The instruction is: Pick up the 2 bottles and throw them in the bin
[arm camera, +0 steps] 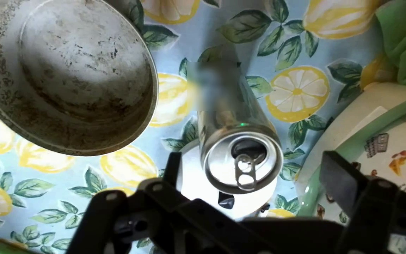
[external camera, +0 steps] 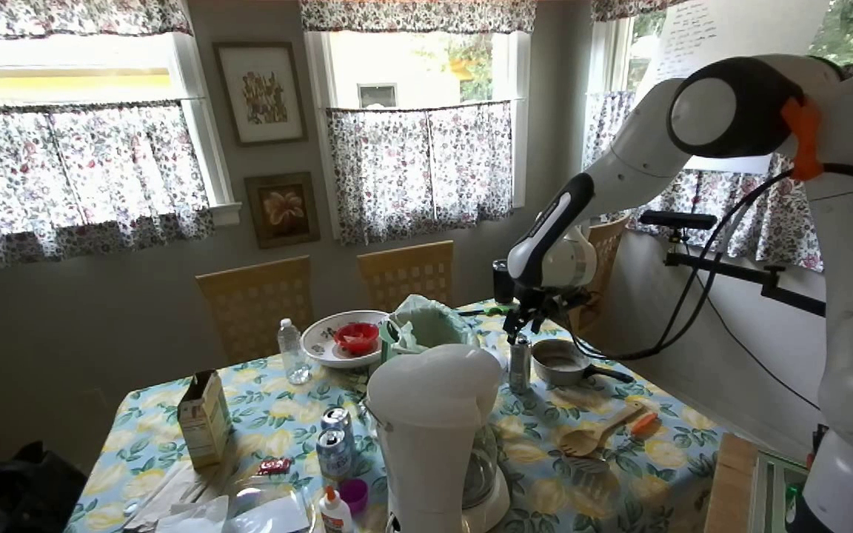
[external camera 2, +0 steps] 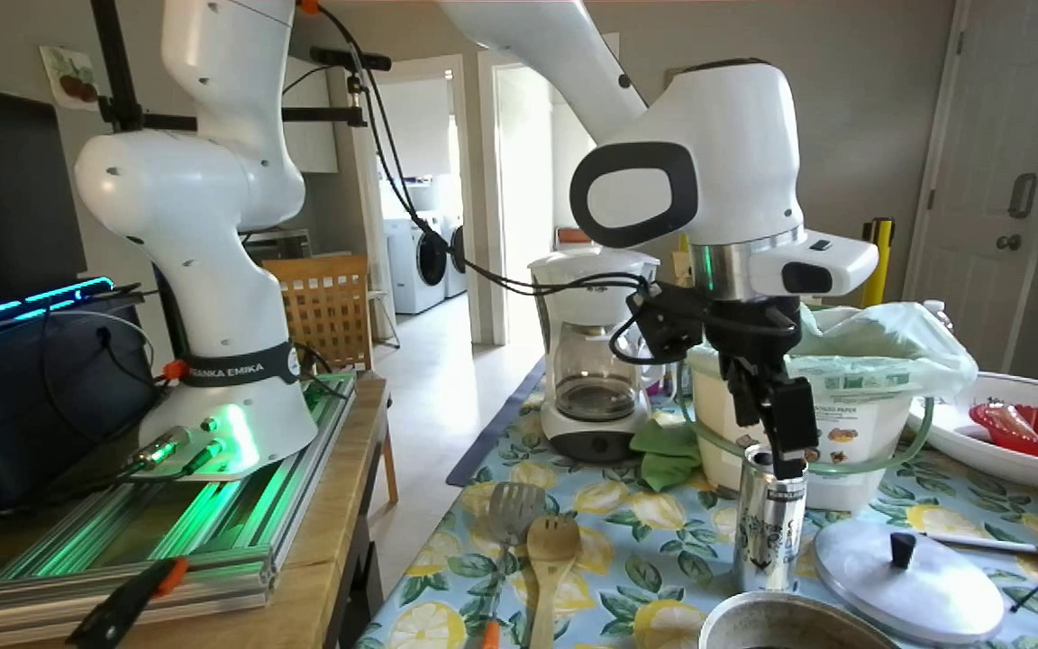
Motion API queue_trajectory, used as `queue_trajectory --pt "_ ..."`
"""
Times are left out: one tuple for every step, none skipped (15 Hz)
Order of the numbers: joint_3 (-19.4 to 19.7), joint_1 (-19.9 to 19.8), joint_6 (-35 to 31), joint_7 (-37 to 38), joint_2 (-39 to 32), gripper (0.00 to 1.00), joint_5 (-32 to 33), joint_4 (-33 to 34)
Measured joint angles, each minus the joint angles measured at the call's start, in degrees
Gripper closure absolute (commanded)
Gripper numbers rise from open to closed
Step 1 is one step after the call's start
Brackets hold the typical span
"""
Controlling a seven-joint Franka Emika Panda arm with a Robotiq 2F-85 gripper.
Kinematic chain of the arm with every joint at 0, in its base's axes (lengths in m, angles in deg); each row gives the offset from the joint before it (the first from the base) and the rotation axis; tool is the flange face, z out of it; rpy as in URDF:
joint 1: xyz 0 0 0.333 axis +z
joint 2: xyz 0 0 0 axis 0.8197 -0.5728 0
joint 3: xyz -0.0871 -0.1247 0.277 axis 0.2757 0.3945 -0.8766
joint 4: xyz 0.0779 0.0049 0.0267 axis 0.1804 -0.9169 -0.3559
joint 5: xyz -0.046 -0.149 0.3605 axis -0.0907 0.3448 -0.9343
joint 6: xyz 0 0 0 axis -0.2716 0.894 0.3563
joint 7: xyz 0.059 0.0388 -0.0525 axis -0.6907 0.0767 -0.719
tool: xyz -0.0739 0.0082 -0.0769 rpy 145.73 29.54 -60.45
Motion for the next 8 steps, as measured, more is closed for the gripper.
queue_trajectory --pt "0.05 0.11 -0.12 0.00 -0.51 0.00 0.51 0.31" --pt "0.06 0.22 -0.41 0.00 -1.00 0.00 1.06 0.58" --pt "0.07 0.32 -0.78 0.01 -1.46 0.00 1.63 0.84" --pt "0.08 0.40 -1.14 0.04 -1.83 0.25 2.21 1.07" --pt "0.13 0.48 -1.45 0.07 -2.12 0.28 2.72 1.28" --pt "0.22 0.58 -1.58 0.11 -2.40 0.34 3.25 1.58" --pt "0.33 0.67 -1.66 0.15 -2.67 0.41 3.74 1.89" --pt "0.39 0.73 -1.72 0.18 -2.90 0.49 4.23 2.14"
